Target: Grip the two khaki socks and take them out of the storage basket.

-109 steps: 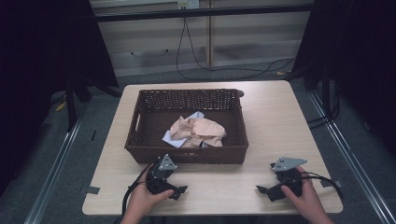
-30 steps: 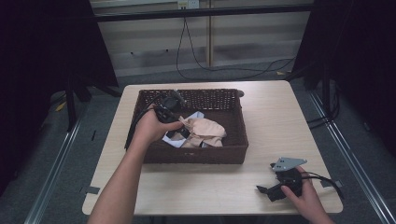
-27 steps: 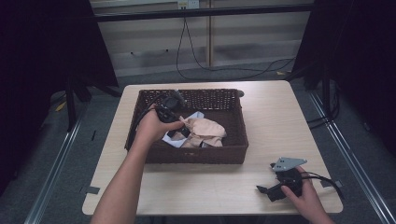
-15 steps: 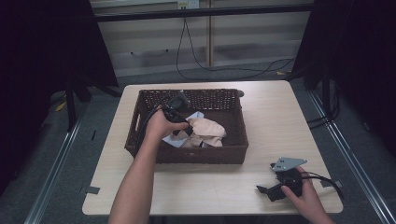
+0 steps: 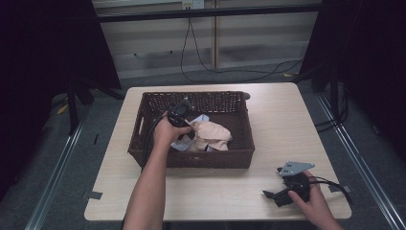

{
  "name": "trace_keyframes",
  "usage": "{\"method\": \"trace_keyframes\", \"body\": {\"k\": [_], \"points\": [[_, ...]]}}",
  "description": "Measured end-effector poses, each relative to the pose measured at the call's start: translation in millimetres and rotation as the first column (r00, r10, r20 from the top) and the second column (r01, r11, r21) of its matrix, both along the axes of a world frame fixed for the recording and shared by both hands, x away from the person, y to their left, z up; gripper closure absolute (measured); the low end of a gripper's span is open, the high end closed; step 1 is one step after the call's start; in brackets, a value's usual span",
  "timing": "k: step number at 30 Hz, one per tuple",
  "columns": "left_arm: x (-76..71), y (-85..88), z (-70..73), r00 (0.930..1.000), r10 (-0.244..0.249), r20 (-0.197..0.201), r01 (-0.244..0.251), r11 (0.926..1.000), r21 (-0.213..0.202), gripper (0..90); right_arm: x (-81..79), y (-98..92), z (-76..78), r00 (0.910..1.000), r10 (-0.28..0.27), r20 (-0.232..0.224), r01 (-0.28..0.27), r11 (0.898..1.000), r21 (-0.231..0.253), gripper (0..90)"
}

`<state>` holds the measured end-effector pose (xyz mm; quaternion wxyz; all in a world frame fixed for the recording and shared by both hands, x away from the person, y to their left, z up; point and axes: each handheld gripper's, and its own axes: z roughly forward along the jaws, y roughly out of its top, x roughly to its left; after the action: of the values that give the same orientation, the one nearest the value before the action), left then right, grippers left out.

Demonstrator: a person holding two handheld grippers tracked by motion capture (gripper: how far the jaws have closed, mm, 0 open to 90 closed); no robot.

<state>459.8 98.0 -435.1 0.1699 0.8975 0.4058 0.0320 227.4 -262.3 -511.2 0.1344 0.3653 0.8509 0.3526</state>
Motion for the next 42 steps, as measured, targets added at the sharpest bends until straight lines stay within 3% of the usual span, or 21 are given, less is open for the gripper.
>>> {"method": "trace_keyframes", "body": {"k": [3,7,8,9,13,21,24,29,36,42], "points": [[0.6,2.1,0.5,0.9998,0.020,0.003,-0.020,0.9998,-0.009,49.8,0.0,0.0,0.0,1.0000,0.000,0.000,0.000,1.000,0.000,0.0],[0.6,7.7,4.1,0.9997,0.022,-0.012,-0.022,0.9996,-0.014,74.3,0.0,0.0,0.0,1.0000,0.000,0.000,0.000,1.000,0.000,0.0],[0.2,9.4,5.2,0.9993,0.023,-0.030,-0.023,0.9995,-0.020,74.3,0.0,0.0,0.0,1.0000,0.000,0.000,0.000,1.000,0.000,0.0],[-0.5,12.1,6.7,0.9986,0.031,-0.044,-0.032,0.9990,-0.030,82.2,-0.1,0.0,0.0,1.0000,0.000,0.000,0.000,1.000,0.000,0.0],[-2.4,16.0,12.2,0.9982,0.033,-0.050,-0.034,0.9991,-0.025,83.6,0.0,0.0,0.0,1.0000,0.000,0.000,0.000,1.000,0.000,0.0],[-7.5,22.5,41.6,0.9954,0.039,-0.088,-0.043,0.9981,-0.044,83.9,0.0,0.0,0.0,1.0000,0.000,0.000,0.000,1.000,0.000,0.0],[-8.7,24.0,51.8,0.9953,0.029,-0.092,-0.033,0.9987,-0.038,84.0,0.1,0.0,0.0,1.0000,0.001,0.001,-0.001,1.000,0.000,0.0],[-14.1,25.3,69.4,0.9911,0.007,-0.133,-0.014,0.9989,-0.045,83.9,0.1,0.0,0.0,1.0000,0.001,0.001,-0.001,1.000,0.000,0.0],[-22.1,23.6,88.9,0.9892,-0.022,-0.145,0.015,0.9989,-0.044,83.9,0.1,0.0,0.0,1.0000,0.001,0.001,-0.001,1.000,-0.001,0.0],[-34.3,19.9,107.8,0.9834,-0.067,-0.169,0.058,0.9968,-0.055,83.9,0.1,-0.1,0.0,1.0000,0.001,0.001,-0.001,1.000,0.000,0.0]]}}
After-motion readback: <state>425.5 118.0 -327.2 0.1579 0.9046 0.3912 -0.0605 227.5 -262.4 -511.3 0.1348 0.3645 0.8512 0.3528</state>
